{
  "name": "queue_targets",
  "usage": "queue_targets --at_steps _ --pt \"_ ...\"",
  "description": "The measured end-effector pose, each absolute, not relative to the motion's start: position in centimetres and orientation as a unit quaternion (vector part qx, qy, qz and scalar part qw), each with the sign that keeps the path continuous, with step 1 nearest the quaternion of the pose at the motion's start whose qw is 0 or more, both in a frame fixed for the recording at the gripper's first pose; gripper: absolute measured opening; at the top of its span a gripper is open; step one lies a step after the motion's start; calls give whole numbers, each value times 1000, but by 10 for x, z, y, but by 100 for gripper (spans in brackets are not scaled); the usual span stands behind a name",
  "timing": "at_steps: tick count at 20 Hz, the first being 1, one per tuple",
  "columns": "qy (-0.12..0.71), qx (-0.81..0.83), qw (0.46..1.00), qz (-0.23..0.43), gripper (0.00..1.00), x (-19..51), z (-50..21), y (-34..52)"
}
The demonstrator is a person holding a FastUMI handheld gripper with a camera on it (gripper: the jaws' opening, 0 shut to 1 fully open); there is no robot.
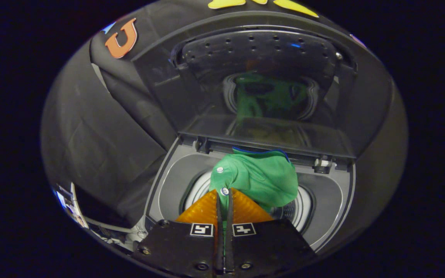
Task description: Put the clothes into the washing machine and then close the washing machine lid.
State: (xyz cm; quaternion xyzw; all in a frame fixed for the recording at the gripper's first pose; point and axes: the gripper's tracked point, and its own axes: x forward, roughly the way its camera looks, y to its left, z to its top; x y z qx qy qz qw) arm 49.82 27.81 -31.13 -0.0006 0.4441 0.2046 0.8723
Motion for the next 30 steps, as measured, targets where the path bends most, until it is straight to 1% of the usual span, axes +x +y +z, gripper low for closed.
queue_targets --at_steps 10,11,13,14,22,26,30 --pt "449 -9 870 204 5 496 -326 282" --pt "454 -4 865 215 30 495 -330 288" --pt "470 -25 857 208 79 486 -341 277" --pt "469 -24 859 204 100 489 -334 277" --pt "455 -26 866 204 100 483 -322 267" --pt "430 -12 876 217 100 483 -287 274" --pt "382 -12 894 235 100 482 -237 287"
